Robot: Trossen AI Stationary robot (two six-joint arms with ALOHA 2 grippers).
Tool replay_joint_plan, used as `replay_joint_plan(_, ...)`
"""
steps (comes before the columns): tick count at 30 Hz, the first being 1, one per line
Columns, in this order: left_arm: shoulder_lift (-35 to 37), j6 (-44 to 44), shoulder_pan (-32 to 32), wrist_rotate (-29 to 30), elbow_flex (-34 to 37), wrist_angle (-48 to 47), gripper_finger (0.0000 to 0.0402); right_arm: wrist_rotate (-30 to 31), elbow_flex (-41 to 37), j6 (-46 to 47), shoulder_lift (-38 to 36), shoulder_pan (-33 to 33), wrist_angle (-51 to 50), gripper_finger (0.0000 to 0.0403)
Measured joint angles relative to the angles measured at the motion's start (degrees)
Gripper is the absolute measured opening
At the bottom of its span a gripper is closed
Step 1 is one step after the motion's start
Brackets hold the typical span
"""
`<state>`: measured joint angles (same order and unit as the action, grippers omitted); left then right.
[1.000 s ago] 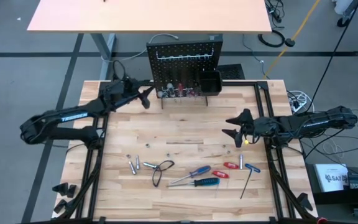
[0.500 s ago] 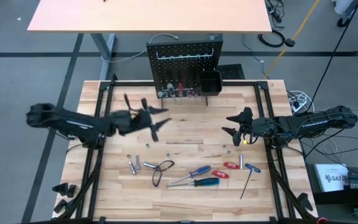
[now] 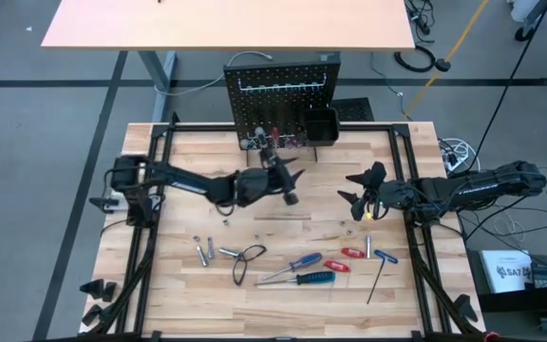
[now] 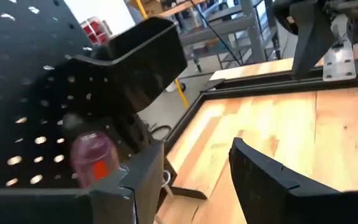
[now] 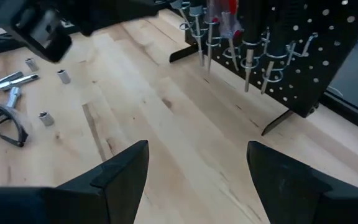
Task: Hang tools onto peg board
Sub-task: Adjust the right red screwdriver
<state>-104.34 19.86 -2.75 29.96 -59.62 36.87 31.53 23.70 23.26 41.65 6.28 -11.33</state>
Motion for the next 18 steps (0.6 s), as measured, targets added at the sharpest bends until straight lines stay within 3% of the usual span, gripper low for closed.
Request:
replay_joint_plan(7,-2.3,-3.8,-4.9,-5.9,-2.5,-2.2,0.0185,-0.1,0.0,-1.6,0.1,-1.3,-0.3,0.0263)
replay_joint_plan(18,-2.3,-4.6,-8.1,-3.7,-2.5,-2.4,0.0185,-0.2,0.0,-3.7,0.1,-3.2,-0.3,0.0263)
